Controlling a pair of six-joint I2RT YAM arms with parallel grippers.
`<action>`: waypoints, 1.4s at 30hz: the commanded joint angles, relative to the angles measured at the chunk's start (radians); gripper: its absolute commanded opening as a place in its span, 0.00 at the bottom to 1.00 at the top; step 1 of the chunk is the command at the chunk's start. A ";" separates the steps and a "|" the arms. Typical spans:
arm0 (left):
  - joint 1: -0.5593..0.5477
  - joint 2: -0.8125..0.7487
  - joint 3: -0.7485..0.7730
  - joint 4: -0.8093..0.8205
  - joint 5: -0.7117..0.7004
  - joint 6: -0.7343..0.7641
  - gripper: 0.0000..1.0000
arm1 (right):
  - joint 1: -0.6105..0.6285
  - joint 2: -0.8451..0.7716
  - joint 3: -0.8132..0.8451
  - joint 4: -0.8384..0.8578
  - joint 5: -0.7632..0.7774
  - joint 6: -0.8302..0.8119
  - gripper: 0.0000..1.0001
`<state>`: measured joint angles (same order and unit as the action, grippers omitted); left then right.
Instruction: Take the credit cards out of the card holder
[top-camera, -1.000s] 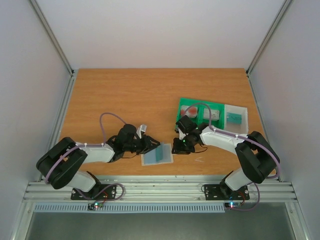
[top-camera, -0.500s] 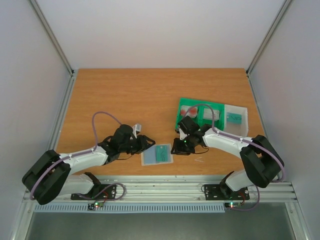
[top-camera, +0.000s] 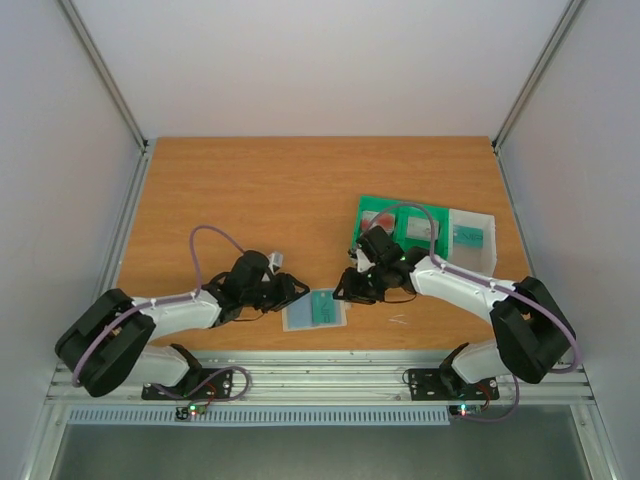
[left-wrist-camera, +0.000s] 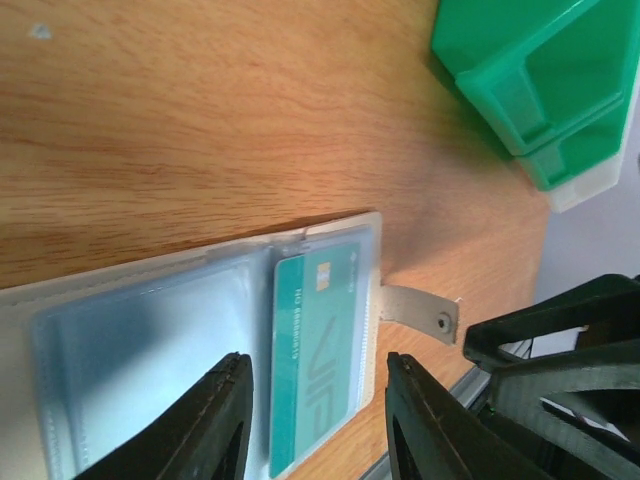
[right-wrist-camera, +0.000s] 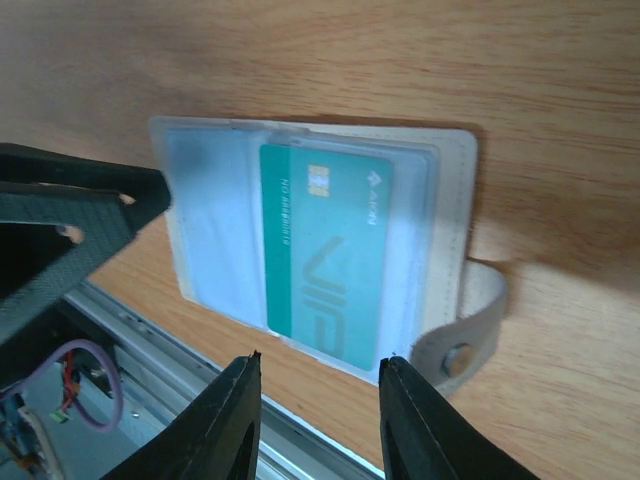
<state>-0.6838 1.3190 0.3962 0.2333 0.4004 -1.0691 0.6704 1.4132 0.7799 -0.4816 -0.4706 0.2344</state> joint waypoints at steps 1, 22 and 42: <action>0.004 0.036 -0.022 0.076 -0.001 -0.003 0.37 | -0.001 0.036 0.044 0.064 -0.048 0.034 0.34; 0.013 0.163 -0.031 0.219 0.059 -0.032 0.36 | 0.011 0.240 0.035 0.133 -0.074 0.001 0.20; 0.002 0.245 -0.015 0.304 0.082 -0.076 0.33 | 0.010 0.258 -0.006 0.132 -0.047 -0.009 0.20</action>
<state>-0.6743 1.5394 0.3656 0.4816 0.4828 -1.1381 0.6743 1.6588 0.8032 -0.3428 -0.5385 0.2424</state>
